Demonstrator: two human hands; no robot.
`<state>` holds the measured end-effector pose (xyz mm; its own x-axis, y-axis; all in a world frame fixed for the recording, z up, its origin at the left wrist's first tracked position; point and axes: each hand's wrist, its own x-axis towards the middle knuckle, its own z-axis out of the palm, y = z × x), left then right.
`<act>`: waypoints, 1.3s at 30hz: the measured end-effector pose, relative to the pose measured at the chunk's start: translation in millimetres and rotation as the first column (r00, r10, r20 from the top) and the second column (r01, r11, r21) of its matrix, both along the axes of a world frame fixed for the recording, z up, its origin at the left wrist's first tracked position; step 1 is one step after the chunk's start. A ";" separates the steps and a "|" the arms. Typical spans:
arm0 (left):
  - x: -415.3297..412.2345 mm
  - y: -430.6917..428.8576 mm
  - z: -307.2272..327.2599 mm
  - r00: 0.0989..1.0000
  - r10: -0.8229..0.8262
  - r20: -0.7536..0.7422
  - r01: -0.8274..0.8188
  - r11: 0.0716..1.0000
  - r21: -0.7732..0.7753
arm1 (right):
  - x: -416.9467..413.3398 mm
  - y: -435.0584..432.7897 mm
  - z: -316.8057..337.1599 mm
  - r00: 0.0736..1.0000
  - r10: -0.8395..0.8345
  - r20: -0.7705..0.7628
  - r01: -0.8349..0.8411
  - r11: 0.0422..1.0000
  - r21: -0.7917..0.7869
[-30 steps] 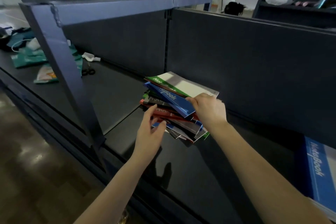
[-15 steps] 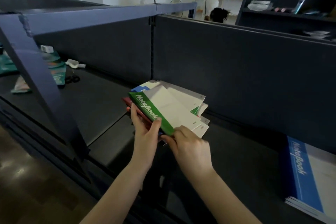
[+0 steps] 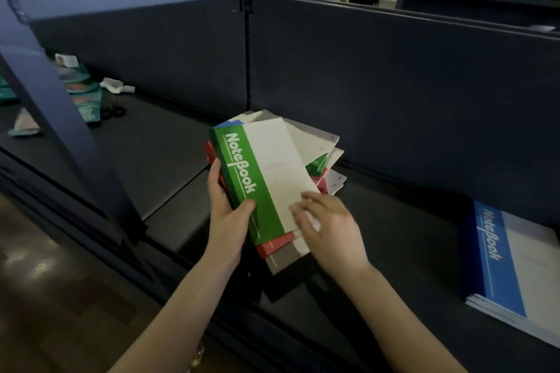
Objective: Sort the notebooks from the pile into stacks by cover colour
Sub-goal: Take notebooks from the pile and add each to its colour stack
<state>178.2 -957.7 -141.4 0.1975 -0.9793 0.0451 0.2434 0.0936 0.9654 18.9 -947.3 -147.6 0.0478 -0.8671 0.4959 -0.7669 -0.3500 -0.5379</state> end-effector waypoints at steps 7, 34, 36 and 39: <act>-13.2 17.5 10.0 0.980 -0.175 0.100 0.174 0.985 0.012 | -31.9 -5.3 16.7 0.853 -0.167 0.495 -0.108 0.871 0.479; -238.5 66.6 13.2 0.824 -0.565 0.032 0.566 0.824 -0.033 | -249.0 115.7 27.3 0.441 -0.301 0.846 0.173 0.953 0.249; -257.7 72.9 16.7 0.835 -0.550 -0.016 0.549 0.835 -0.031 | -264.7 127.5 30.1 0.488 -0.284 0.826 0.139 0.959 0.247; -285.1 82.0 18.6 0.835 -0.549 -0.037 0.549 0.836 -0.017 | -287.6 144.3 32.9 0.544 -0.277 0.792 0.137 0.961 0.242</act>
<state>-106.8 -875.8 -122.7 -0.3705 -0.9272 0.0546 0.2938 -0.0612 0.9539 -268.7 -803.0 -114.7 -0.5031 -0.8577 0.1062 -0.0203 -0.1111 -0.9936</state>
